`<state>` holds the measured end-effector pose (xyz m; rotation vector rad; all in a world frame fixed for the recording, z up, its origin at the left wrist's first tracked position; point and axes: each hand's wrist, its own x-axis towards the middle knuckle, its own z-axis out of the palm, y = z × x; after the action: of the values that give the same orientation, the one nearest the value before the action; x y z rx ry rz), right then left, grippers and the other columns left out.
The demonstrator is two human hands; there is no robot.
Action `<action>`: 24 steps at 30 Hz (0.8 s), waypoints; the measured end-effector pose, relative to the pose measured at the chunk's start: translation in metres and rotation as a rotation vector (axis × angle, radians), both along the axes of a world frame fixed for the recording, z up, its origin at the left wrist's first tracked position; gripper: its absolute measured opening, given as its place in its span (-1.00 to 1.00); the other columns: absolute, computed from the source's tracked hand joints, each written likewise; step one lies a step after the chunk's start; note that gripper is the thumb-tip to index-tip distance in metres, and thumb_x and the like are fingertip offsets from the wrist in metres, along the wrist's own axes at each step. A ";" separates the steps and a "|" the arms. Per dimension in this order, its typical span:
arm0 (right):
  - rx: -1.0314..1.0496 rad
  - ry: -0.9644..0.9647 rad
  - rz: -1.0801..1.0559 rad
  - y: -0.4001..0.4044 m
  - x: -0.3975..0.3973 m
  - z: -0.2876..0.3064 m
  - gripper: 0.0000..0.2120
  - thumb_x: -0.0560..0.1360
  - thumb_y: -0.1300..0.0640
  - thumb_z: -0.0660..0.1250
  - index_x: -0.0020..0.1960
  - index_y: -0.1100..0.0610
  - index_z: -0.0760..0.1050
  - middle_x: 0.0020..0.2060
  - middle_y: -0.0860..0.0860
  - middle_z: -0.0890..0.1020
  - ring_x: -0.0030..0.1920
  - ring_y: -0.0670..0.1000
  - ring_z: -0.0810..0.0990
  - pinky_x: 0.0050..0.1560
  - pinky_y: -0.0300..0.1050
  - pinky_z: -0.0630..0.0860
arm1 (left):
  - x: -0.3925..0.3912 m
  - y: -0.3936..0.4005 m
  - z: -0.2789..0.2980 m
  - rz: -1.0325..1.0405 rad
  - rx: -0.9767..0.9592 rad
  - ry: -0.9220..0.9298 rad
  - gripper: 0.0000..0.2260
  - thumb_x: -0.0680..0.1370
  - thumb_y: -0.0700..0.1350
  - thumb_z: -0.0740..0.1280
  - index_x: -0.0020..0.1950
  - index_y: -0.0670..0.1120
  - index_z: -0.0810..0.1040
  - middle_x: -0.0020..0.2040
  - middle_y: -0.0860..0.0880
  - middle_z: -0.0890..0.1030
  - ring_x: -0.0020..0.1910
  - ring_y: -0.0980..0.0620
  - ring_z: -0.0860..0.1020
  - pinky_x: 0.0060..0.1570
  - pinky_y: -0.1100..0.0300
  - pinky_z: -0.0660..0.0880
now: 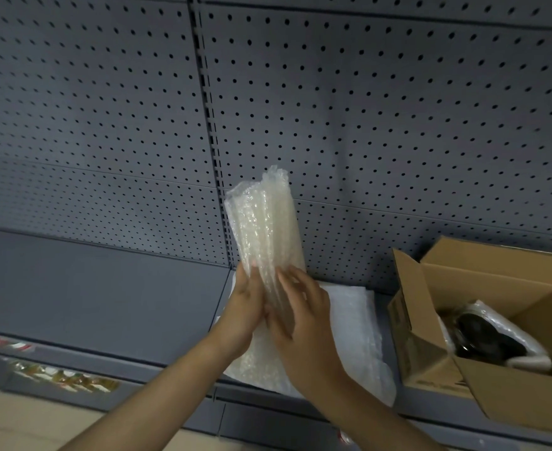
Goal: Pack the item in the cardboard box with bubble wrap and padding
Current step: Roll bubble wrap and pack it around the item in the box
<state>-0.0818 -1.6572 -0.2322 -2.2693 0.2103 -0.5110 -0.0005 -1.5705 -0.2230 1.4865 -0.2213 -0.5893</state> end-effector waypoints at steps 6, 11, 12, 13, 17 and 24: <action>0.130 0.057 0.164 -0.016 0.002 0.000 -0.58 0.55 0.11 0.19 0.40 -0.06 0.36 0.37 -0.24 0.25 0.38 -0.22 0.19 0.40 -0.44 0.13 | 0.006 -0.001 0.002 -0.006 -0.107 0.029 -0.60 0.56 0.03 0.30 0.37 -0.03 0.33 0.20 -0.12 0.60 0.14 -0.02 0.62 0.09 0.10 0.58; 0.358 0.038 -0.100 -0.034 0.003 0.002 -0.37 0.33 -0.03 0.50 0.34 -0.09 0.34 0.26 -0.15 0.41 0.29 -0.14 0.39 0.29 -0.12 0.43 | 0.011 -0.005 0.005 0.055 -0.218 0.140 -0.70 0.60 -0.13 0.25 0.35 -0.08 0.42 0.18 -0.19 0.62 0.13 -0.14 0.62 0.15 -0.06 0.55; 0.520 0.123 -0.110 -0.038 0.004 0.005 -0.23 0.27 -0.12 0.54 0.39 -0.10 0.27 0.27 -0.14 0.41 0.27 -0.14 0.42 0.25 -0.10 0.47 | 0.012 -0.005 0.007 0.060 -0.231 0.159 -0.71 0.61 -0.13 0.24 0.34 -0.08 0.44 0.18 -0.18 0.63 0.12 -0.13 0.63 0.11 -0.04 0.58; 0.731 0.210 -0.070 -0.044 0.004 0.008 -0.16 0.24 -0.13 0.56 0.42 -0.09 0.24 0.28 -0.11 0.45 0.25 -0.10 0.49 0.22 -0.05 0.52 | 0.012 -0.006 0.009 0.053 -0.244 0.175 -0.72 0.61 -0.14 0.24 0.32 -0.10 0.46 0.17 -0.19 0.63 0.11 -0.13 0.63 0.07 -0.01 0.59; 1.062 0.412 0.171 -0.066 0.003 0.014 -0.40 0.32 0.08 0.49 0.33 0.07 0.42 0.14 0.03 0.66 0.13 0.04 0.64 0.16 0.05 0.57 | 0.013 -0.007 0.010 -0.084 -0.208 0.173 -0.69 0.57 -0.12 0.26 0.31 -0.13 0.48 0.18 -0.20 0.62 0.13 -0.16 0.62 0.08 -0.06 0.58; 0.898 0.231 0.086 -0.072 0.000 0.016 -0.40 0.31 0.31 0.53 0.29 0.05 0.43 0.10 0.07 0.66 0.11 0.07 0.64 0.06 0.01 0.61 | 0.019 -0.018 0.030 -0.183 -0.279 0.062 -0.66 0.50 -0.18 0.34 0.28 -0.12 0.51 0.12 -0.07 0.67 0.12 -0.06 0.64 -0.01 0.11 0.60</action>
<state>-0.0814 -1.7292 -0.2158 -1.4384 0.3687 -0.0617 0.0190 -1.5880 -0.1930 1.1845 -0.3783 -0.7195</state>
